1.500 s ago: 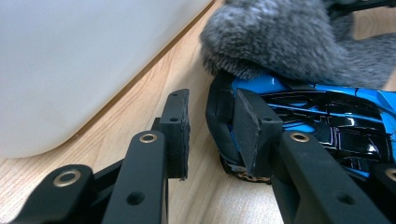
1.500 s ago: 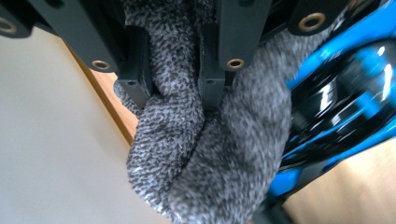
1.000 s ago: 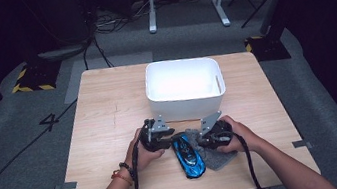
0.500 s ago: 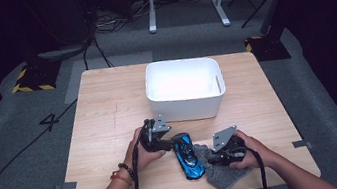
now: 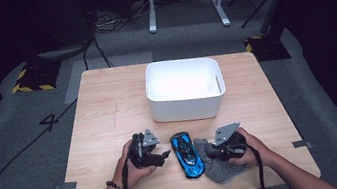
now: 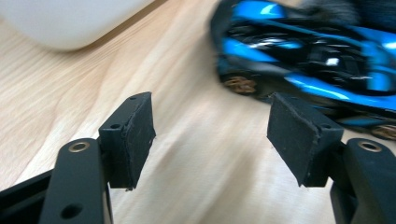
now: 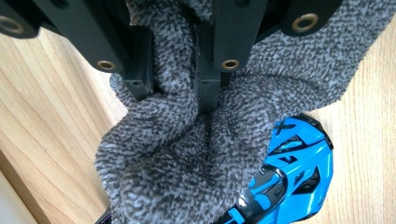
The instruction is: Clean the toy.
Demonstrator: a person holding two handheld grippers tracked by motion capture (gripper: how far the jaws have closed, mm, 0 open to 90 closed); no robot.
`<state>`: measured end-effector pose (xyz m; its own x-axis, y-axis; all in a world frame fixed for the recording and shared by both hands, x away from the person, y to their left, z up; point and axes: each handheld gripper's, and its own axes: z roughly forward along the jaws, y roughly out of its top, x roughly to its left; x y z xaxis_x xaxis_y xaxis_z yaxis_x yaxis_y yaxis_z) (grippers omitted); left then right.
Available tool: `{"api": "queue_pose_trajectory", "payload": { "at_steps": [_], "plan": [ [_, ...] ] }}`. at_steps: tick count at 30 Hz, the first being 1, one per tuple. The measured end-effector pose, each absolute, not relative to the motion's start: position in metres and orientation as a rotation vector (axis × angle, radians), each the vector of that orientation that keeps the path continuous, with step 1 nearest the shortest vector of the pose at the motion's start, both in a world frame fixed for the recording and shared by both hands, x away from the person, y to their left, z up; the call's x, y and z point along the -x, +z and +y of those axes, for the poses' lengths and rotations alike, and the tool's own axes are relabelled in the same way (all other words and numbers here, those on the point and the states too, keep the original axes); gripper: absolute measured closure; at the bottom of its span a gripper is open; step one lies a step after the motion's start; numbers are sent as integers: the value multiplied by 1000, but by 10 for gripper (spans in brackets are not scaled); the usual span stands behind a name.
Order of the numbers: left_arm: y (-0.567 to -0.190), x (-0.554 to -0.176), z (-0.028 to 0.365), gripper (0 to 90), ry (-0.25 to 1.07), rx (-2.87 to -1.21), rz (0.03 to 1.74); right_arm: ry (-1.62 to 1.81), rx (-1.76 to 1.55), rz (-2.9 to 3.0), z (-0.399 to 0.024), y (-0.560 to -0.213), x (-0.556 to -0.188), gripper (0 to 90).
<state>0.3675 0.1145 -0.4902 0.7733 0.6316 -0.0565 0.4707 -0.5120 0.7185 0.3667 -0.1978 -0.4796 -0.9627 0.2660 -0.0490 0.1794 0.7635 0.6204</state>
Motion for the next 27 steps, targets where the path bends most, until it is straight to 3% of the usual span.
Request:
{"api": "queue_pose_trajectory", "payload": {
  "at_steps": [14, 27],
  "plan": [
    [-488, -386, 94, 261, 356, -2176, 804, 1002, -314, 2865, -212, -477, -360, 736],
    [-486, -415, 75, 226, 276, -2162, 774, 1113, -242, 2869, -195, -484, -352, 734]
  ]
}}
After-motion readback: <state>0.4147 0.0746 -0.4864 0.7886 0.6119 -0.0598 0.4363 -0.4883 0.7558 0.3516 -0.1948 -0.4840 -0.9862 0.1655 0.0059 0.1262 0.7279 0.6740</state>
